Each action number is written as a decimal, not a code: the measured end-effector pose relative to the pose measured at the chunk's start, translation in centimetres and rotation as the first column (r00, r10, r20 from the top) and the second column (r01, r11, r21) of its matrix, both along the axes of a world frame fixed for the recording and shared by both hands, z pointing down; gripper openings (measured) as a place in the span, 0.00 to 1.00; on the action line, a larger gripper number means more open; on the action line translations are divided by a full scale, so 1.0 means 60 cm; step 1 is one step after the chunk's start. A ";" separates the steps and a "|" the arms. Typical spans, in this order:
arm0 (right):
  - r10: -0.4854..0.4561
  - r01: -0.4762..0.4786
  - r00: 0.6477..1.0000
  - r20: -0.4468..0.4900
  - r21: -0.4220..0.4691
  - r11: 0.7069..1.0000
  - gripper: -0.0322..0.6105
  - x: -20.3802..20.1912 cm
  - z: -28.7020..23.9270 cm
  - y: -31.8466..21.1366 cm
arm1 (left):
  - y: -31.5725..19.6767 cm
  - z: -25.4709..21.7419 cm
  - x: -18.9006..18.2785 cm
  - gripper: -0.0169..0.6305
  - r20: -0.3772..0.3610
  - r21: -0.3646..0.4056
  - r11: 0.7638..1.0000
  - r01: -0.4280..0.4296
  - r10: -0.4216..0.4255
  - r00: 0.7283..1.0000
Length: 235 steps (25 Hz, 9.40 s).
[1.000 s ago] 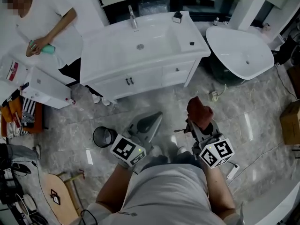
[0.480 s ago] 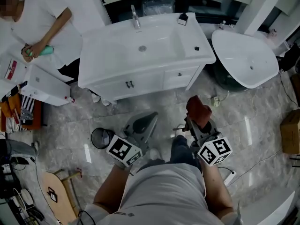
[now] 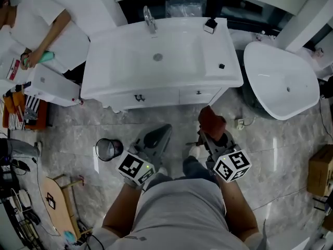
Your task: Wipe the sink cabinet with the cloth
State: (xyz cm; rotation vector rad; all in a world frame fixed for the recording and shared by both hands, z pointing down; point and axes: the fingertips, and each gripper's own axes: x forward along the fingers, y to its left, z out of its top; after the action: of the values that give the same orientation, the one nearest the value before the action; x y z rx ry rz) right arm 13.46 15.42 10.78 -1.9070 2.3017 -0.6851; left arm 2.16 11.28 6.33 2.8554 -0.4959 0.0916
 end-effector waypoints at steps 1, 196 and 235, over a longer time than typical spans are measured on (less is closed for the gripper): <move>-0.021 0.021 1.000 0.003 -0.007 1.000 0.22 0.009 0.004 -0.009 | -0.006 0.001 0.009 0.04 0.005 -0.001 1.000 0.018 -0.018 1.000; 0.096 0.067 0.941 0.323 -0.457 0.887 0.20 0.120 0.670 -0.428 | -0.060 0.550 -0.082 0.04 0.124 -0.374 0.924 0.076 -0.031 0.992; 0.172 0.087 0.872 0.459 -0.490 0.867 0.20 0.140 0.770 -0.419 | -0.062 0.586 0.002 0.04 0.183 -0.392 0.853 0.344 -0.294 0.938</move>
State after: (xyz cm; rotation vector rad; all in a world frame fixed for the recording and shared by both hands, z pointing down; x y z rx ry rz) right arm 21.84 -9.72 56.97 -1.6554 1.8618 -1.6742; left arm 2.28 7.58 41.51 2.3212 -0.8565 0.2721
